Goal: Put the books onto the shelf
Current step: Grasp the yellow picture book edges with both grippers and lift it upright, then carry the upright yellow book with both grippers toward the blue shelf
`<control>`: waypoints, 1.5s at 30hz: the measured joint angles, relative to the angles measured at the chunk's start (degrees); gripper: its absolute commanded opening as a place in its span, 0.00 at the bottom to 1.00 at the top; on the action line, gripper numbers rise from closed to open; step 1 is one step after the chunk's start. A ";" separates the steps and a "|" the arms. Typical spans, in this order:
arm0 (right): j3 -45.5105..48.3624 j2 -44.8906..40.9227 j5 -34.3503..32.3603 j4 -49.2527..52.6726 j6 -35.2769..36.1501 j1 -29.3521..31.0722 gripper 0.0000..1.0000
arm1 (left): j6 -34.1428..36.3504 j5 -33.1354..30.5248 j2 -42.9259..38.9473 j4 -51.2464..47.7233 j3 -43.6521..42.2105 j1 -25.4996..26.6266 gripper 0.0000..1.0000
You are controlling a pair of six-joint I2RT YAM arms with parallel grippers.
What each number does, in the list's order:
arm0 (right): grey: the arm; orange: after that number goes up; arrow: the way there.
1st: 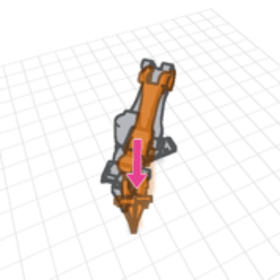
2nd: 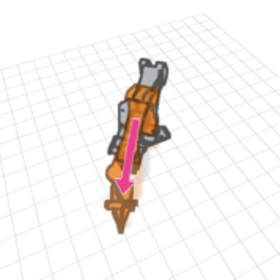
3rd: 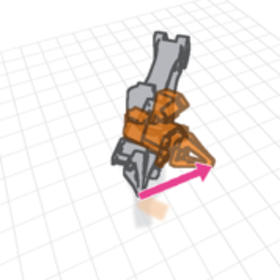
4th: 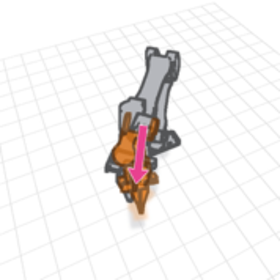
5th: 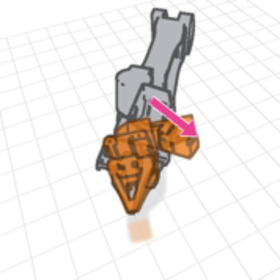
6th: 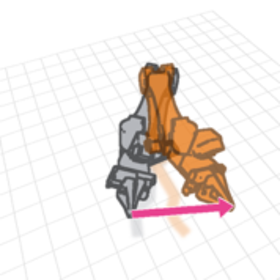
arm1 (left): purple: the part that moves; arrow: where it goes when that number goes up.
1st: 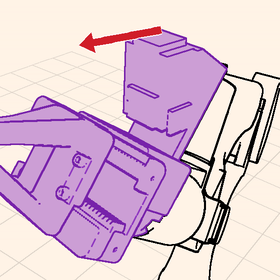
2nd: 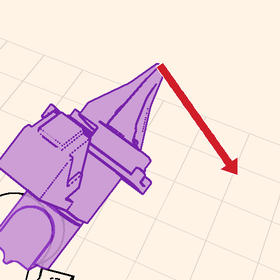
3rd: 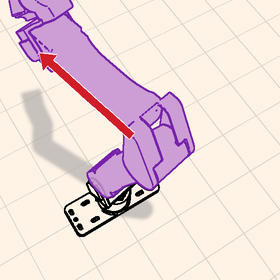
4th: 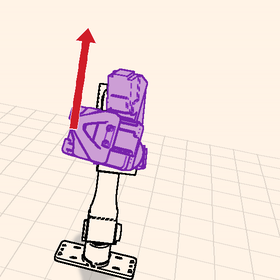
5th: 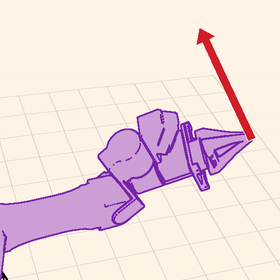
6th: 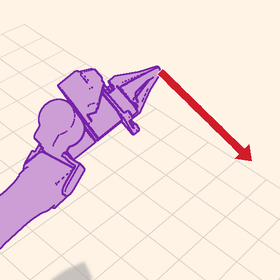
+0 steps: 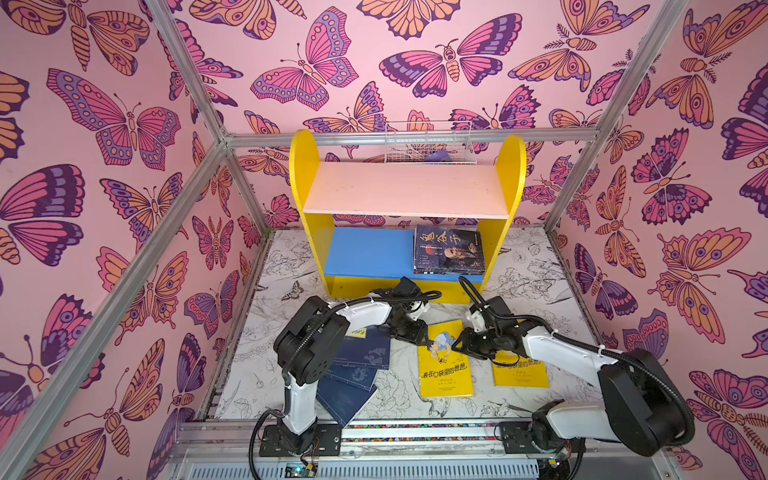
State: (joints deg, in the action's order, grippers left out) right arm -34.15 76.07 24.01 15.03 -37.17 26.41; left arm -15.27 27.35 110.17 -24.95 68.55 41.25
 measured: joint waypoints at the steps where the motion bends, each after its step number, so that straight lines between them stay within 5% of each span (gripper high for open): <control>1: -0.24 -0.92 0.50 0.17 -0.07 0.04 0.12 | 0.02 -0.11 0.00 -0.02 0.02 0.00 0.47; 4: -2.14 -3.23 1.86 0.55 0.74 0.66 0.00 | 0.02 -0.22 0.00 -0.09 0.04 0.02 0.47; 11: -3.02 -4.44 3.56 0.33 2.62 0.76 0.00 | -0.61 3.37 -2.29 -0.35 -1.60 -1.05 0.61; 18: -5.35 -9.49 13.03 2.21 4.66 -3.04 0.00 | -3.80 11.15 -19.08 0.09 -7.43 -11.52 0.77; 28: -8.50 -12.33 26.34 -1.01 2.62 -5.18 0.00 | -7.10 21.90 -27.06 3.72 -12.96 -15.10 0.80; 32: -8.68 -11.76 28.87 -1.99 1.95 -5.18 0.00 | -10.14 26.60 -27.06 9.90 -15.63 -15.10 0.68; 39: -9.49 -10.03 29.97 -2.27 1.38 -5.35 0.00 | -16.13 32.37 -27.06 20.44 -17.86 -14.78 0.19; 40: -9.66 -9.81 29.77 -1.84 1.70 -5.44 0.02 | -16.52 32.92 -27.08 21.27 -17.90 -14.75 0.17; 42: -10.32 -9.55 28.55 -0.04 2.82 -5.95 0.23 | -17.25 33.31 -27.39 22.67 -17.99 -14.71 0.11; 45: -11.21 -10.51 24.17 3.23 3.39 -7.15 0.73 | -17.97 32.76 -29.49 23.76 -18.67 -14.64 0.03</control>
State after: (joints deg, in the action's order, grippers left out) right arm -45.36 65.56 48.18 18.26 -33.78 19.27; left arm -33.23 60.12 80.68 -1.19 49.89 26.61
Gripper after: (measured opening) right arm 0.442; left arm 0.135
